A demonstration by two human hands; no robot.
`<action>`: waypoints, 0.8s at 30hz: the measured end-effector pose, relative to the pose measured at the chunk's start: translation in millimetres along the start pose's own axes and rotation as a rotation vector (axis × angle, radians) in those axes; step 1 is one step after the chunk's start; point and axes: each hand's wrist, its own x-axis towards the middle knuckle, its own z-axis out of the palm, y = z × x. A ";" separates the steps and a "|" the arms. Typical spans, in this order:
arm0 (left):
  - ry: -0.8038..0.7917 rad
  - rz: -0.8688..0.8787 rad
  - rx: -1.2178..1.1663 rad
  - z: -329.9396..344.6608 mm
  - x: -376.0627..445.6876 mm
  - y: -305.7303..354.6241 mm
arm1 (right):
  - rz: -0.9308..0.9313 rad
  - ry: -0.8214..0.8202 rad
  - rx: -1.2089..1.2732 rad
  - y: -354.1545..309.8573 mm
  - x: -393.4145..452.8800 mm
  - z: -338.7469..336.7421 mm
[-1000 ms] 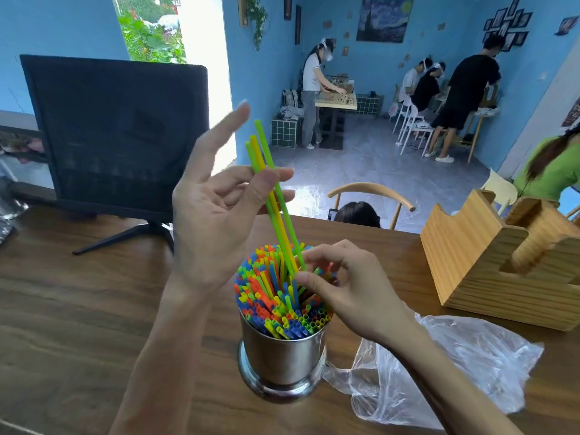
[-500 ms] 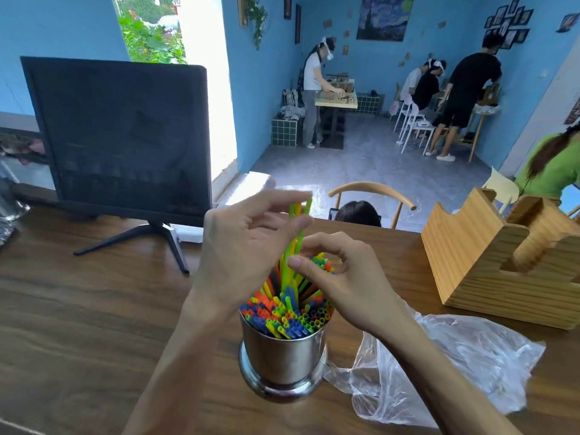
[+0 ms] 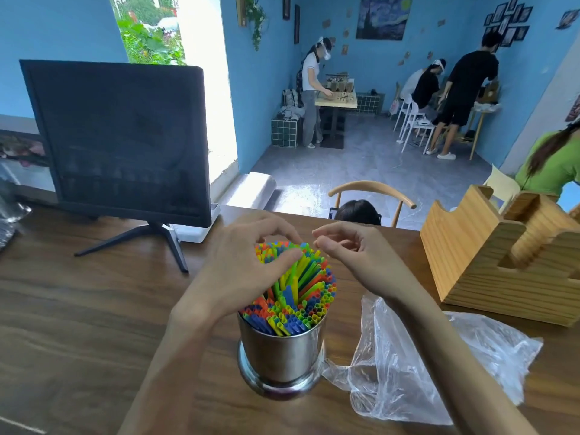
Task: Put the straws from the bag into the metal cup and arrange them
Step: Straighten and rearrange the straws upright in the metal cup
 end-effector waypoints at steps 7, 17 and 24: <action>-0.076 -0.174 -0.033 11.7 10.1 -6.5 | 0.051 -0.134 0.042 -6.3 9.5 11.0; -0.083 -0.179 -0.069 13.1 8.8 -12.9 | 0.024 -0.160 0.078 -17.6 28.4 4.2; -0.138 -0.211 -0.017 10.8 15.4 -12.4 | -0.051 -0.101 0.040 -20.8 32.6 -8.8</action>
